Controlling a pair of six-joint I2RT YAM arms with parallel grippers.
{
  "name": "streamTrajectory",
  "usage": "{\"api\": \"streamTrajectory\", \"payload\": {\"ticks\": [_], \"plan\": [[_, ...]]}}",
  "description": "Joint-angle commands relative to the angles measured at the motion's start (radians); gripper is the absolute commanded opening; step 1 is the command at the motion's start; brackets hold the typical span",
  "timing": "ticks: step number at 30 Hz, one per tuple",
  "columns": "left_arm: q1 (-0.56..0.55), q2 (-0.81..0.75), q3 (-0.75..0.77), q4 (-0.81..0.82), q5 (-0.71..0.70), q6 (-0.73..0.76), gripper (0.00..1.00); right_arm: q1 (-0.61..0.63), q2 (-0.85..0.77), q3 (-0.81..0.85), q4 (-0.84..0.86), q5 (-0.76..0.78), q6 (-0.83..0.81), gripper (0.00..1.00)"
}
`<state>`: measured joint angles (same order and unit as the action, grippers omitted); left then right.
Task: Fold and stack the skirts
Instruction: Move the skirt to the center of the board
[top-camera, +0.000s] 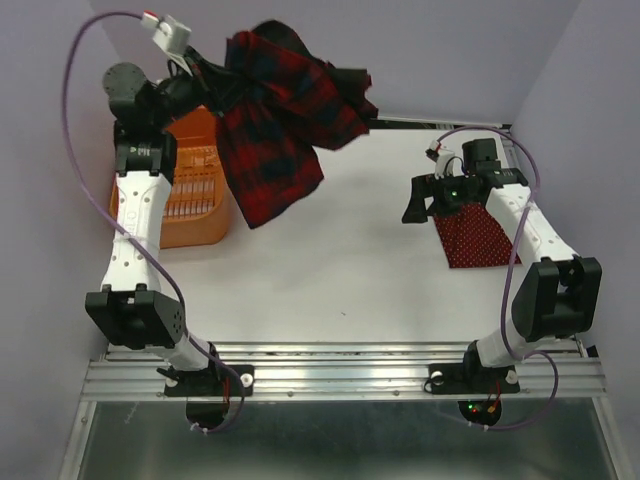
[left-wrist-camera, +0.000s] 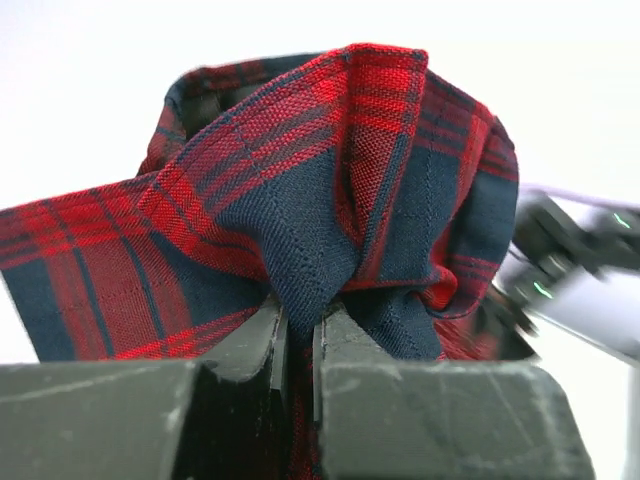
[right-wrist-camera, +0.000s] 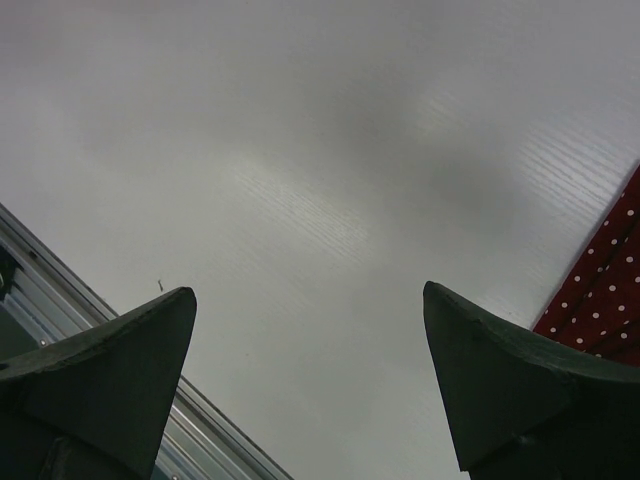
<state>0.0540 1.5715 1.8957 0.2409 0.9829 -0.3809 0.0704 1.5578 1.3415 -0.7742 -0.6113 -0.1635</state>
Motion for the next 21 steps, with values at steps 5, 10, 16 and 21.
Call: {"api": "streamTrajectory", "payload": {"ticks": [5, 10, 16, 21], "plan": [[-0.175, -0.2, -0.564, 0.058, -0.035, -0.059, 0.0, -0.003, -0.036, -0.027, 0.042, -0.028, 0.005, 1.0], [-0.258, -0.191, -0.805, -0.035, -0.107, -0.079, 0.0, -0.003, -0.021, -0.025, 0.024, -0.021, -0.007, 1.0], [-0.276, -0.067, -0.724, -0.159, -0.274, -0.004, 0.0, -0.003, -0.007, -0.053, 0.01, -0.059, -0.019, 1.0], [-0.284, 0.105, -0.525, -0.23, -0.331, 0.08, 0.09, -0.003, -0.007, -0.076, 0.003, -0.094, -0.03, 0.98]]}}
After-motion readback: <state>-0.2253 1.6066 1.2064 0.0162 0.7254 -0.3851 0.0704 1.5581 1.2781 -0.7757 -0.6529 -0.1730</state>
